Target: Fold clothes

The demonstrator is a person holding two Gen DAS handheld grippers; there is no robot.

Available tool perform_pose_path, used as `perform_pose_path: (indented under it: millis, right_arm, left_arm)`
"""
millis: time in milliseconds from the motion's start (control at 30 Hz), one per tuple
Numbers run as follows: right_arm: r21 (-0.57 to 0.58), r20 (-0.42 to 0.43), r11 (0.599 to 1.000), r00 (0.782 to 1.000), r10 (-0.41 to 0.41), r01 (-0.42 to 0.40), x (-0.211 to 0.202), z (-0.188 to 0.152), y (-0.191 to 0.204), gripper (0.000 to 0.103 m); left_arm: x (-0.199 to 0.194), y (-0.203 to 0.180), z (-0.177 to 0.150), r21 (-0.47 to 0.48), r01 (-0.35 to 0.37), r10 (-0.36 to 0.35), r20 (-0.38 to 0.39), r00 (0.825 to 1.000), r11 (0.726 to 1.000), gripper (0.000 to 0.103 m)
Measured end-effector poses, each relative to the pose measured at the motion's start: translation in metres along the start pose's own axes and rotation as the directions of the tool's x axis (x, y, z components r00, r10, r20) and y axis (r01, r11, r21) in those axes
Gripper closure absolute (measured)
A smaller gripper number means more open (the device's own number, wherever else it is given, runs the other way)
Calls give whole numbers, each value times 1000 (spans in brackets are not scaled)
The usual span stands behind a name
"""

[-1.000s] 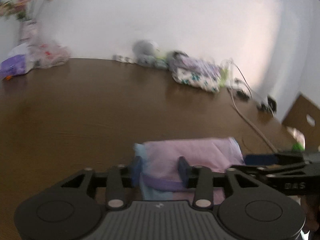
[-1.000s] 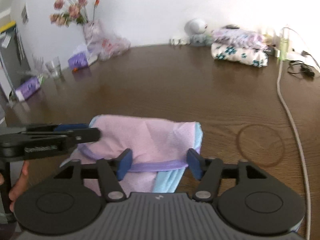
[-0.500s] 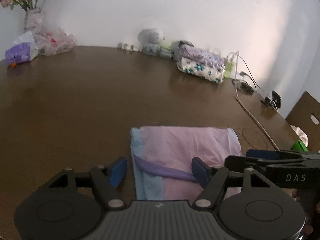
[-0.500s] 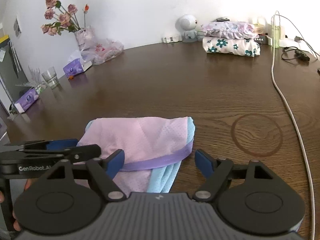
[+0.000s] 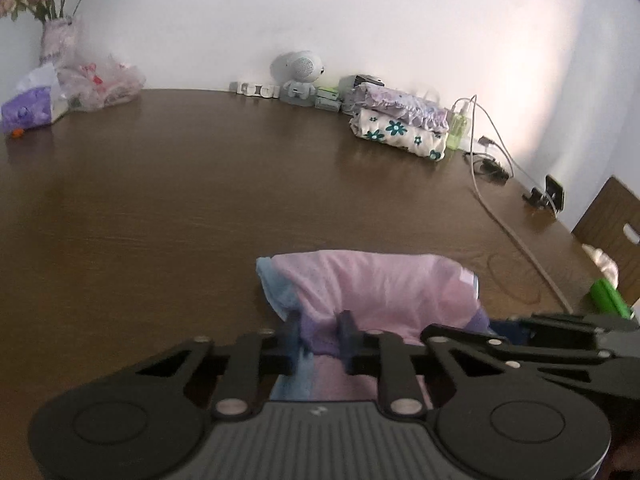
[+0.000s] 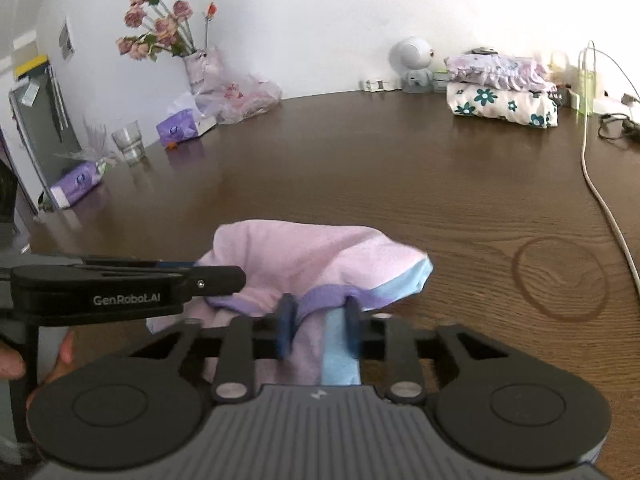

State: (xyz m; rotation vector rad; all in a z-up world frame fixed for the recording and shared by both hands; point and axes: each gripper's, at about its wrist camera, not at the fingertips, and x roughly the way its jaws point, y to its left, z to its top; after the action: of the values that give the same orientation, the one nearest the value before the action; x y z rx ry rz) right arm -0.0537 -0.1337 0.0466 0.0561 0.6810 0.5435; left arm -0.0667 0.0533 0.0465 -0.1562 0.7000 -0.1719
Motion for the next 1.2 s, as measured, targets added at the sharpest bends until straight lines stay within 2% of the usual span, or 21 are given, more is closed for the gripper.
perform_pose_path:
  millis: [133,200,267,300,333,367,467,567,667,967,1200]
  right_arm:
    - [-4,17,996,996,-83,84,10,16,-11,83]
    - [14,-1,994,994,-113,113,7,24,-16,71]
    - [39,15,992,992,-124,123,-4,28,-19,38]
    - [56,20,990,992,-128,127,-7,29,-22,36]
    - [82,17,988,991,-131,129,-6,30,-26,36]
    - [108,13,985,991,-133,131,-4,31,-31,36]
    - [128,-13,975,983,-184,184,11,30,-36,37]
    - [47,-9,975,976,-216,216,19,23,-23,40]
    - [-5,8,973,973,-230,230,18,18,-14,43]
    - [38,-8,980,981,-193,193,16,15,-22,42]
    - [7,20,986,986,-167,167,10,5,-17,45]
  left_arm:
    - [19,-2,12,-11,27,-26,26,999,1000,92]
    - [20,-5,15,-3,10,-10,39,999,1000,89]
    - [17,-8,16,33,-6,5,37,999,999,72]
    - [16,-9,16,48,-8,6,38,999,999,65]
    - [15,-9,15,55,-10,8,40,999,998,52]
    - [15,-9,14,60,-13,10,40,999,998,46]
    - [17,-13,12,76,-36,32,47,998,996,39]
    - [18,-16,10,87,-61,58,37,998,994,39]
    - [17,-12,9,59,-52,50,22,998,997,39]
    - [18,-6,9,37,-25,25,10,1000,999,44]
    - [19,-8,11,45,-23,23,-3,1000,999,44]
